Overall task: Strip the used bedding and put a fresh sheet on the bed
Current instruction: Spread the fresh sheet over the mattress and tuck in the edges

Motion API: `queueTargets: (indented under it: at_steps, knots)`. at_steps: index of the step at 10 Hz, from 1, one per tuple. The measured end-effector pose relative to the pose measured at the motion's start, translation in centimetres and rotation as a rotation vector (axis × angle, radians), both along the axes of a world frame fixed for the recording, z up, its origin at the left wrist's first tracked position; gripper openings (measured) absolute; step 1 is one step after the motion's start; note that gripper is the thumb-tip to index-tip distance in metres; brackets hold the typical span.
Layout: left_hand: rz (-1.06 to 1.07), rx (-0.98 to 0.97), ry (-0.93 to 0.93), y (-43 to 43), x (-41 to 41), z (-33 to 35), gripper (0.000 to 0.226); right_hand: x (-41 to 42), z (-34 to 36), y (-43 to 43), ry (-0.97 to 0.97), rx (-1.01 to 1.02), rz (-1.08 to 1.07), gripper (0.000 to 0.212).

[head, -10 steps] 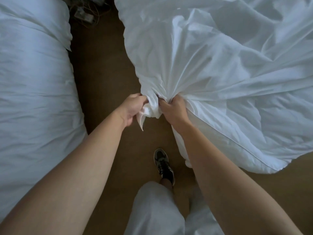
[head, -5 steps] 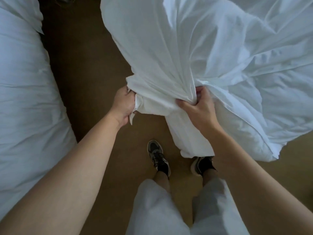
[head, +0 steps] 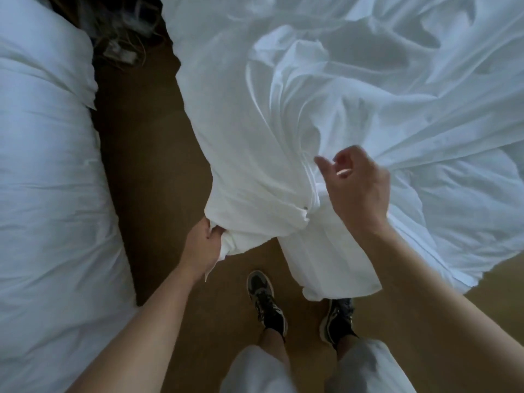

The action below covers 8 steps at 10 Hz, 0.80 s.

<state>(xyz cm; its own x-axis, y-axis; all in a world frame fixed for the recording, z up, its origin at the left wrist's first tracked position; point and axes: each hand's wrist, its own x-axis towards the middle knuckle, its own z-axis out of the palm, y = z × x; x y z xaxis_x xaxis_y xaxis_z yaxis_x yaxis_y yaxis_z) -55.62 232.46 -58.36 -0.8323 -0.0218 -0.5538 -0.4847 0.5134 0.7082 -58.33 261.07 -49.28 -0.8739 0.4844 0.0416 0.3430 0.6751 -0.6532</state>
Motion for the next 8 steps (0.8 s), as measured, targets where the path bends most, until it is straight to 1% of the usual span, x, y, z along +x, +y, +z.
queueTargets:
  at_steps: [1, 2, 3, 4, 5, 6, 7, 8]
  knots:
    - [-0.018, 0.002, 0.021, -0.2, -0.5, 0.4, 0.016, -7.6, 0.6, 2.0, 0.084, 0.218, 0.167, 0.052]
    - [-0.002, 0.09, 0.06, -1.0, -1.5, 1.8, 0.014, -9.8, -4.2, 0.7, -0.573, 0.21, 0.468, 0.049]
    - [0.006, 0.156, 0.023, -2.4, -1.3, 2.8, 0.012, -8.0, -9.2, -2.3, -0.744, 0.129, 0.516, 0.051]
    - [-0.025, 0.181, -0.114, -2.9, 0.0, 2.7, 0.016, -9.8, -10.7, -3.9, -0.717, 0.193, 0.534, 0.05]
    - [-0.026, 0.175, -0.146, -2.4, 0.4, 2.7, 0.017, -12.7, -9.4, -4.7, -0.578, 0.172, 0.621, 0.041]
    - [0.051, 0.294, -0.174, -1.8, -0.2, 3.4, 0.011, -19.0, -4.6, -5.2, 0.238, -0.113, 0.229, 0.017]
    - [0.017, 0.61, -0.314, -0.8, -0.6, 3.6, 0.016, -22.2, -3.7, -4.9, 0.473, -0.054, 0.126, 0.019]
    - [-0.119, 0.463, -0.363, 0.8, 0.0, 2.6, 0.021, -17.2, -9.7, -4.7, -0.637, 0.305, 0.79, 0.034]
